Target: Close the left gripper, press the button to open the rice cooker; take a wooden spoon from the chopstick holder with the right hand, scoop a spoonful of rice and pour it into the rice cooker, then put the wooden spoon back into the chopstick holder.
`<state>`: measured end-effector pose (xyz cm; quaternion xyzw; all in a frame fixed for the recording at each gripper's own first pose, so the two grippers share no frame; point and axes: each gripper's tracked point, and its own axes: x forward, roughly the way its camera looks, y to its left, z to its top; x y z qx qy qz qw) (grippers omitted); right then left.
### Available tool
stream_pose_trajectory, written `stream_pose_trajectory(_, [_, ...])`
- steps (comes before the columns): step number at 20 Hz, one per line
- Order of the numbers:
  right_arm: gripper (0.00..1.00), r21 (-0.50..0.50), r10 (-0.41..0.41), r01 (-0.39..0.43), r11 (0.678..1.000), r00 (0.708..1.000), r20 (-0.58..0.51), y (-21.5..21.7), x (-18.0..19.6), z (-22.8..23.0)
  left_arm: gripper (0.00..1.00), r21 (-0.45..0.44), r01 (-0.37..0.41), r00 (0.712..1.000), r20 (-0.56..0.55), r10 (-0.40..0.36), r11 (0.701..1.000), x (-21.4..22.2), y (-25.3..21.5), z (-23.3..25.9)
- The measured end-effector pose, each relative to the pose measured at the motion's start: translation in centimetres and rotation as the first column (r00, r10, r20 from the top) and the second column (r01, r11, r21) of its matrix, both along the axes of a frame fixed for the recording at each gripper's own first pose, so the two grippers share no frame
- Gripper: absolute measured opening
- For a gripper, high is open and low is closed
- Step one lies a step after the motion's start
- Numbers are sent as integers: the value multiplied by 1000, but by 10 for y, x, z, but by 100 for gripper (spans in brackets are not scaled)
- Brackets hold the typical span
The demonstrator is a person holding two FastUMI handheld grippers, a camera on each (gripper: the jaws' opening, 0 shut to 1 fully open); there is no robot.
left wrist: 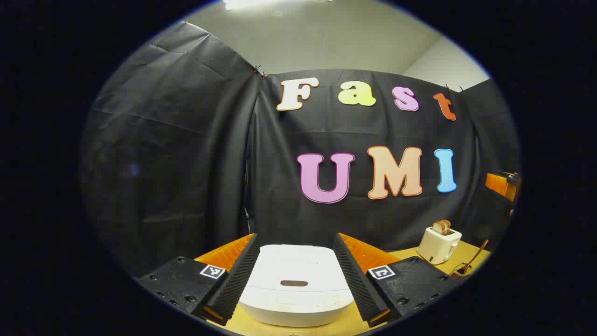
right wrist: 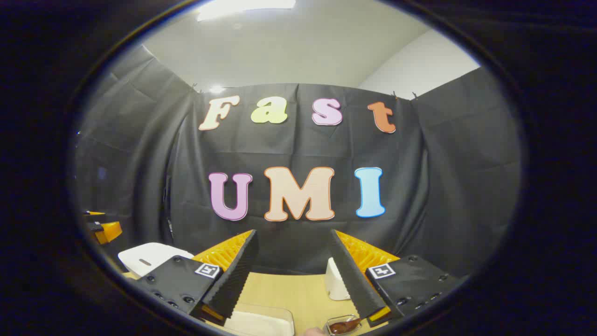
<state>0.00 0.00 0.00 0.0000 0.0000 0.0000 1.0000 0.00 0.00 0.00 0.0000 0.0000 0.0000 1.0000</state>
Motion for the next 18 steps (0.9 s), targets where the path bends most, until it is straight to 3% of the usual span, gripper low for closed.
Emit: stream_pose_trajectory(18, [100,29,10,-9,1000,1000,-18,-26,-8,-9,94,44,14,1000,-22,-13,999,-5,-24,-1])
